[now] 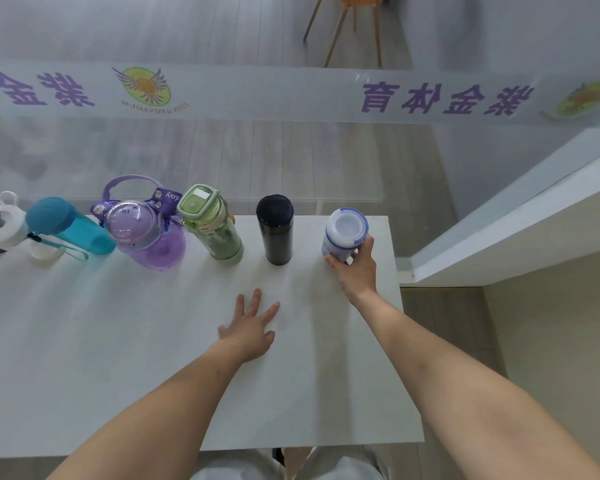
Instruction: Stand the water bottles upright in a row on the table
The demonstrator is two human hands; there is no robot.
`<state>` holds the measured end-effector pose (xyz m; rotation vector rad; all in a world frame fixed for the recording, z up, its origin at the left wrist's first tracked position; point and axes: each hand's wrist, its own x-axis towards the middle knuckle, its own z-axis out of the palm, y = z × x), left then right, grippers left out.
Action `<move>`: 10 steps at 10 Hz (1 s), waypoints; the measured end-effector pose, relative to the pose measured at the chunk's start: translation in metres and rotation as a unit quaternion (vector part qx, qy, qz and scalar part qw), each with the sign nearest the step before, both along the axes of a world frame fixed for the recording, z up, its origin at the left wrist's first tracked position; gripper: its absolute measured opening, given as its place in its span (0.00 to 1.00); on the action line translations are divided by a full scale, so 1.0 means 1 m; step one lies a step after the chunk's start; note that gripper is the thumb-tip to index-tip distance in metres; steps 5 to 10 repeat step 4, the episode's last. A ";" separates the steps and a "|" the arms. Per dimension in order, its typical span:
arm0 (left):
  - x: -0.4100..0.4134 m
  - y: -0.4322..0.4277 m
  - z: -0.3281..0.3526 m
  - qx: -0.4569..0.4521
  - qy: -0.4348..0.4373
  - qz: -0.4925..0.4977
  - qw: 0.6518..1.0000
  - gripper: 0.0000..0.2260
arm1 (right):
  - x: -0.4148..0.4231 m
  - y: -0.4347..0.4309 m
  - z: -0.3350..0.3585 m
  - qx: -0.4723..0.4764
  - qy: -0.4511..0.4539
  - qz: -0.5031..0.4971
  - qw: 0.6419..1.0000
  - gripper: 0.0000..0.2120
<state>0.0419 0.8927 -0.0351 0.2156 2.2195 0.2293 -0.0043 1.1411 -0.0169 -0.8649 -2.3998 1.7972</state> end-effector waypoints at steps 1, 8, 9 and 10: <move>0.001 0.000 -0.001 -0.002 0.000 0.000 1.000 0.29 | -0.001 0.001 0.001 0.001 -0.001 0.006 1.000 0.35; 0.000 0.001 0.001 -0.001 0.001 0.006 1.000 0.29 | -0.003 -0.003 0.005 -0.009 -0.004 -0.003 1.000 0.36; 0.000 0.001 0.001 -0.001 0.001 0.006 1.000 0.29 | -0.003 -0.003 0.005 -0.009 -0.004 -0.003 1.000 0.36; 0.000 0.001 0.001 -0.001 0.001 0.006 1.000 0.29 | -0.003 -0.003 0.005 -0.009 -0.004 -0.003 1.000 0.36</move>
